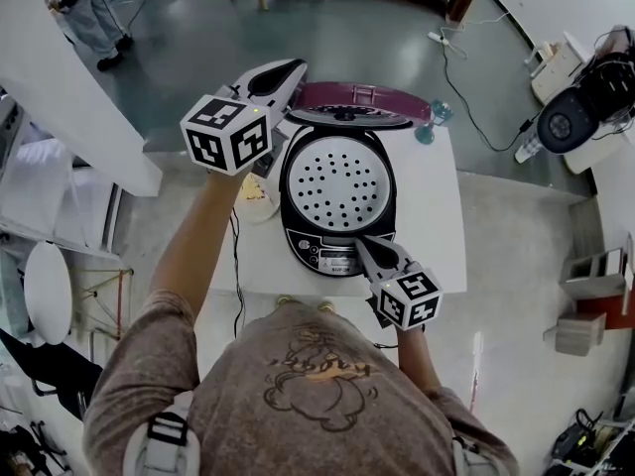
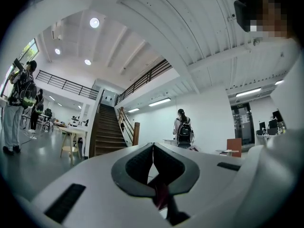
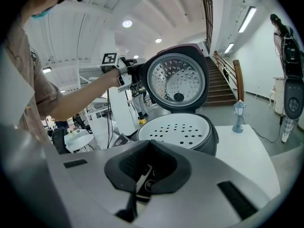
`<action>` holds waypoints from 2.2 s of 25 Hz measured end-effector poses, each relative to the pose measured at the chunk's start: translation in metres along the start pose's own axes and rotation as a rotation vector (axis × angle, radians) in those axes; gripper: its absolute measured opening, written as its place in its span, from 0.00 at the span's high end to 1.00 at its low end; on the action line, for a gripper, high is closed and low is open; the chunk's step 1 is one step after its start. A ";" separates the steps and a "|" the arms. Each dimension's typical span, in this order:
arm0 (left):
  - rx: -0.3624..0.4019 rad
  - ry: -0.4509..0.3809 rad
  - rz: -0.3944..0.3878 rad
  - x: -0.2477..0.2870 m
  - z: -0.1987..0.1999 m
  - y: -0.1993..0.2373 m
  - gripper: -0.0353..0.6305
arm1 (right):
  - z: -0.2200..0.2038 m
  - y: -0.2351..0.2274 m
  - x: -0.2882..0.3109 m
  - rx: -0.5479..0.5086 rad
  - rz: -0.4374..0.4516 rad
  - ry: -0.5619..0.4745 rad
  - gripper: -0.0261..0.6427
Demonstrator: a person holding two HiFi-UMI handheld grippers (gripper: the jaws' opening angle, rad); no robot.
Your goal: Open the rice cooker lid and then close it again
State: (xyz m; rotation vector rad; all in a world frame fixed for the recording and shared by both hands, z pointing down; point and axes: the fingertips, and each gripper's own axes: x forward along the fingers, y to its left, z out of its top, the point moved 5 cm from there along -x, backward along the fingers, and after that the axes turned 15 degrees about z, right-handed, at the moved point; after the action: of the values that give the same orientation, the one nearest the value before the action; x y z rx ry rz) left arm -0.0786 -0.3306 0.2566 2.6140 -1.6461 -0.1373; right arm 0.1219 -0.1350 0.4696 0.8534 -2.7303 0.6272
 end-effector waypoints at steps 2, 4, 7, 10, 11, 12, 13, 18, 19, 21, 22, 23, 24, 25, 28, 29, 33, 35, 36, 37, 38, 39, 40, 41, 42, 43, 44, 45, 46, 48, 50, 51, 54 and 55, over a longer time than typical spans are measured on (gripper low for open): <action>-0.011 -0.006 0.001 0.005 0.002 0.003 0.92 | 0.000 0.000 0.000 0.001 0.002 0.000 0.95; -0.018 -0.010 0.001 0.010 0.004 0.006 0.92 | 0.000 0.000 0.000 0.002 0.005 0.001 0.95; -0.020 -0.018 -0.005 0.018 0.006 0.011 0.91 | 0.000 0.000 0.000 0.002 0.008 0.003 0.95; -0.021 -0.025 -0.004 0.026 0.009 0.016 0.92 | 0.000 0.000 0.000 0.000 0.012 0.004 0.95; -0.020 -0.027 -0.001 0.029 0.010 0.018 0.92 | 0.001 0.000 0.000 0.000 0.013 0.005 0.95; -0.018 -0.029 0.003 0.032 0.011 0.019 0.92 | 0.001 0.000 0.000 0.001 0.015 0.005 0.95; -0.015 -0.030 0.007 0.035 0.011 0.021 0.92 | 0.001 0.000 0.000 0.002 0.016 0.005 0.95; -0.006 -0.041 0.032 0.049 0.013 0.026 0.92 | 0.000 -0.001 -0.001 0.023 0.023 -0.010 0.95; -0.004 -0.043 0.037 0.051 0.013 0.027 0.92 | 0.000 -0.001 -0.001 0.026 0.024 -0.012 0.95; -0.001 -0.047 0.045 0.056 0.014 0.030 0.92 | 0.000 -0.001 -0.001 0.029 0.026 -0.016 0.95; -0.001 -0.049 0.048 0.058 0.014 0.031 0.92 | 0.000 -0.001 -0.001 0.030 0.027 -0.017 0.95; -0.001 -0.051 0.050 0.060 0.014 0.032 0.91 | 0.000 -0.002 -0.001 0.031 0.028 -0.018 0.95; -0.002 -0.053 0.052 0.062 0.014 0.033 0.92 | 0.000 -0.002 -0.002 0.031 0.029 -0.020 0.95; -0.004 -0.056 0.052 0.063 0.014 0.034 0.92 | 0.001 -0.002 -0.002 0.033 0.031 -0.021 0.95; -0.004 -0.059 0.049 0.066 0.014 0.036 0.92 | 0.000 -0.002 -0.002 0.038 0.037 -0.024 0.95; -0.003 -0.058 0.048 0.066 0.014 0.036 0.92 | 0.000 -0.002 -0.002 0.038 0.038 -0.023 0.95; 0.002 -0.052 0.046 0.069 0.015 0.037 0.92 | 0.000 -0.003 -0.002 0.039 0.038 -0.021 0.95; 0.002 -0.048 0.041 0.070 0.014 0.037 0.92 | 0.000 -0.003 -0.002 0.040 0.038 -0.022 0.95; 0.002 -0.047 0.037 0.070 0.014 0.037 0.92 | 0.000 -0.003 -0.002 0.041 0.037 -0.023 0.95; 0.003 -0.046 0.034 0.069 0.014 0.037 0.92 | -0.001 -0.003 -0.002 0.040 0.037 -0.023 0.95; 0.006 -0.045 0.032 0.068 0.014 0.037 0.92 | -0.001 -0.003 -0.002 0.039 0.036 -0.022 0.95; 0.010 -0.044 0.033 0.067 0.014 0.037 0.91 | -0.001 -0.003 -0.002 0.038 0.035 -0.022 0.95; 0.014 -0.046 0.036 0.066 0.014 0.038 0.92 | -0.001 -0.003 -0.002 0.038 0.034 -0.022 0.95; 0.015 -0.049 0.040 0.064 0.014 0.039 0.92 | -0.001 -0.003 -0.002 0.038 0.033 -0.022 0.95; 0.012 -0.053 0.042 0.063 0.015 0.040 0.92 | -0.001 -0.003 -0.002 0.038 0.032 -0.022 0.95; 0.007 -0.059 0.045 0.061 0.016 0.041 0.92 | -0.001 -0.003 -0.002 0.038 0.030 -0.022 0.95; 0.001 -0.064 0.046 0.059 0.017 0.042 0.91 | -0.001 -0.003 -0.002 0.038 0.028 -0.021 0.95; -0.005 -0.068 0.047 0.056 0.018 0.043 0.92 | -0.001 -0.003 -0.002 0.037 0.027 -0.020 0.95; -0.010 -0.071 0.046 0.053 0.018 0.045 0.92 | -0.001 -0.003 -0.002 0.036 0.025 -0.019 0.95; -0.013 -0.074 0.046 0.046 0.018 0.048 0.91 | -0.001 -0.003 -0.001 0.033 0.024 -0.016 0.95; -0.017 -0.076 0.048 0.039 0.018 0.052 0.92 | -0.001 -0.003 -0.001 0.031 0.024 -0.014 0.95; -0.023 -0.077 0.049 0.035 0.018 0.055 0.92 | -0.001 -0.004 -0.001 0.031 0.024 -0.013 0.95; -0.038 -0.076 0.058 0.023 0.016 0.061 0.91 | -0.001 -0.003 -0.001 0.031 0.025 -0.010 0.95; -0.037 -0.074 0.061 0.019 0.015 0.062 0.91 | -0.001 -0.003 -0.001 0.030 0.026 -0.009 0.95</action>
State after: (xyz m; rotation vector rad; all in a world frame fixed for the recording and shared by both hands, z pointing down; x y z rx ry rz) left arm -0.1278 -0.3747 0.2460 2.5579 -1.7269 -0.2631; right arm 0.1244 -0.1366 0.4715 0.8302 -2.7507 0.6732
